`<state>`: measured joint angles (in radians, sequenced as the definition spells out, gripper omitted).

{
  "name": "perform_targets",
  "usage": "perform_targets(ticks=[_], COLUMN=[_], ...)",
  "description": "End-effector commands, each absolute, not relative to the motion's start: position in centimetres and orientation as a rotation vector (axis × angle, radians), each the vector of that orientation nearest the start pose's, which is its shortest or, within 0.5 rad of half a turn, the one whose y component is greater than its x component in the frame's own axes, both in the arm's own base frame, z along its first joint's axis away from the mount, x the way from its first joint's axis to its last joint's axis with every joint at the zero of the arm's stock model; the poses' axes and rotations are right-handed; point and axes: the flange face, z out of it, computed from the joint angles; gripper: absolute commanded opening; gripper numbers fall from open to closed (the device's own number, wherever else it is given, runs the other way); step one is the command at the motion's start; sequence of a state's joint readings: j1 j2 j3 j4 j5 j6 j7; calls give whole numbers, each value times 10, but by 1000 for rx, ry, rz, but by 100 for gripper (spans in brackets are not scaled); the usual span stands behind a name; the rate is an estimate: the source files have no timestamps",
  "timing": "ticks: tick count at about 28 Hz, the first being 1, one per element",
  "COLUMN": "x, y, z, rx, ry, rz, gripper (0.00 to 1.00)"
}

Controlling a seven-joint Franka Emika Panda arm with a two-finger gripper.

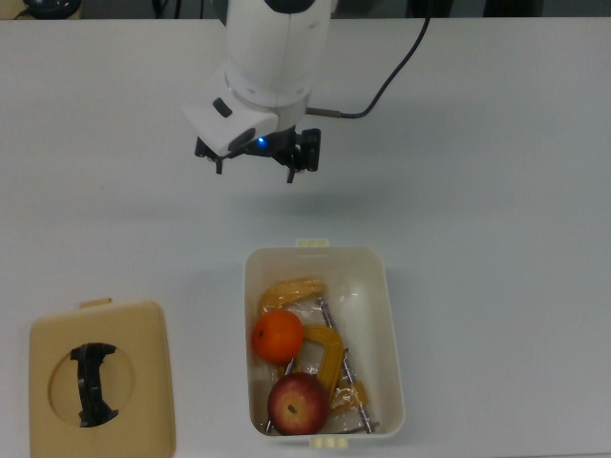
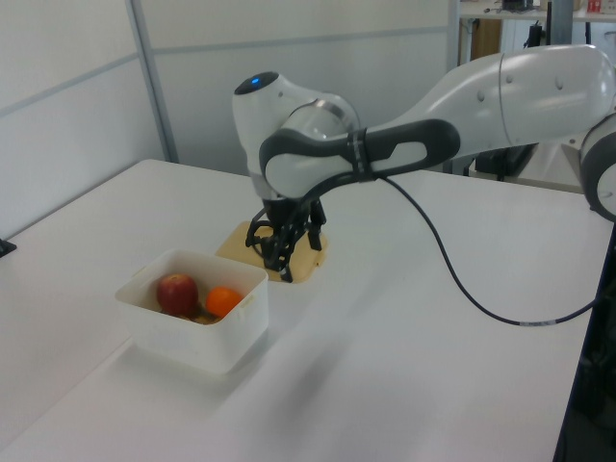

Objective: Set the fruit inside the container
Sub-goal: 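Open the gripper, release the tangerine, and raise the gripper away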

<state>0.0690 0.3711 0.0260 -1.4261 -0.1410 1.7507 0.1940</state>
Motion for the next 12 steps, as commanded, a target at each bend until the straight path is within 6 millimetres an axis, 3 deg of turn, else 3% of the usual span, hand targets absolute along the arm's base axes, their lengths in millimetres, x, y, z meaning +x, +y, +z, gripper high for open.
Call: perform_targets(ticks=[1, 12], x=[647, 634], y=[16, -30], z=[514, 541], rx=[-3251, -3247], ry=[87, 124], rz=[86, 72], gripper=[100, 100])
